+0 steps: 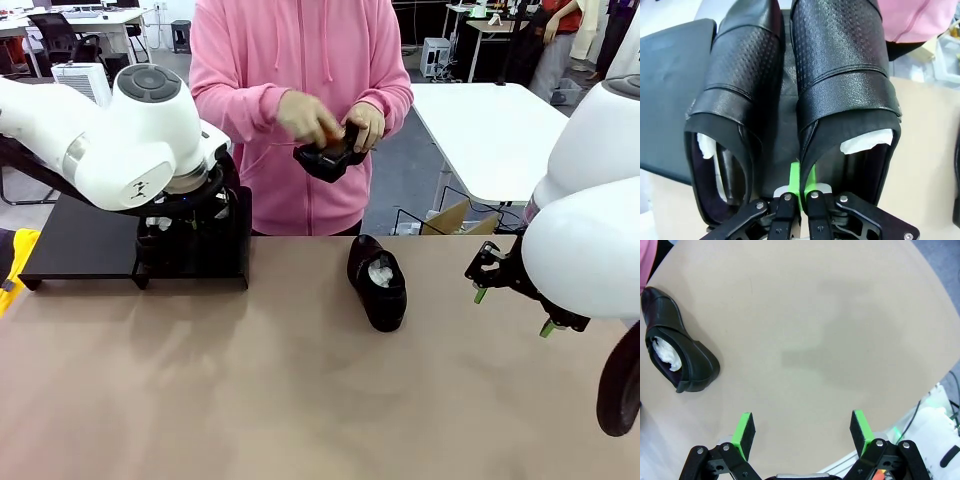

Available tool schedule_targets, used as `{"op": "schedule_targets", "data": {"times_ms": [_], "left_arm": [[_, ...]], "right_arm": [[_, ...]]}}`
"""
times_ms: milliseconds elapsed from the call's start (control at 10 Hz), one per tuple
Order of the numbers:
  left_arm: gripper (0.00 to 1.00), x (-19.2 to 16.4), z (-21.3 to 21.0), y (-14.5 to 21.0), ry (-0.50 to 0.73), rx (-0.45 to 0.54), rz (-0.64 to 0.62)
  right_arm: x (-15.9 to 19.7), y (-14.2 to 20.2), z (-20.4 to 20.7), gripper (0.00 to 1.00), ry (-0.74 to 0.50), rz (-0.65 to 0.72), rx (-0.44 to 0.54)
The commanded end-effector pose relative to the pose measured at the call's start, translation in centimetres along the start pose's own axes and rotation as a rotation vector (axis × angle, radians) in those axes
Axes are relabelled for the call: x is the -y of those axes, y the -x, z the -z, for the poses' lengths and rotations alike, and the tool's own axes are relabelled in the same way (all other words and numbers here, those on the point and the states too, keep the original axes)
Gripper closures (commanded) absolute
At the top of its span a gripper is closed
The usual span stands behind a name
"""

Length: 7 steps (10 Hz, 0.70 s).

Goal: Organize the shoes by placing them on the stand.
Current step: Place the Shoe from the middle of the table onto the Shoes Stand.

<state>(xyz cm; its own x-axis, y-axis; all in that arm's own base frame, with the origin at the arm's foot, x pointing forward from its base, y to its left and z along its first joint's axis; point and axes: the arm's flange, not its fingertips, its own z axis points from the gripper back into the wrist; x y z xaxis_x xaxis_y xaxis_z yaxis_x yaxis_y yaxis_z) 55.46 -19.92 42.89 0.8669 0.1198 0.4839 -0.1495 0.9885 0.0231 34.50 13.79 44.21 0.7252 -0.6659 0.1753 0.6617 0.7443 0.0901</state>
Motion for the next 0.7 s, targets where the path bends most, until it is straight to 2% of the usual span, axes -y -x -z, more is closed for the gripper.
{"op": "schedule_targets", "data": {"times_ms": [0,200,400,500,600], "left_arm": [[1.00,0.40,-0.12,-0.71,-0.026,0.012,0.005],[0.97,-0.11,0.10,-0.52,-0.043,-0.008,0.004],[0.59,-0.51,0.19,-0.34,-0.049,-0.007,-0.001],[0.45,-0.59,-0.11,-0.53,-0.047,0.006,-0.002],[0.45,-0.59,-0.67,-0.65,-0.047,0.021,-0.003]], "right_arm": [[0.02,-0.38,0.09,0.00,-0.018,-0.019,-0.006],[0.02,-0.38,0.09,0.00,-0.018,-0.019,-0.006],[0.02,-0.38,0.09,0.00,-0.018,-0.019,-0.006],[0.02,-0.38,0.09,0.00,-0.018,-0.019,-0.006],[0.02,-0.38,0.09,0.00,-0.018,-0.019,-0.006]]}}
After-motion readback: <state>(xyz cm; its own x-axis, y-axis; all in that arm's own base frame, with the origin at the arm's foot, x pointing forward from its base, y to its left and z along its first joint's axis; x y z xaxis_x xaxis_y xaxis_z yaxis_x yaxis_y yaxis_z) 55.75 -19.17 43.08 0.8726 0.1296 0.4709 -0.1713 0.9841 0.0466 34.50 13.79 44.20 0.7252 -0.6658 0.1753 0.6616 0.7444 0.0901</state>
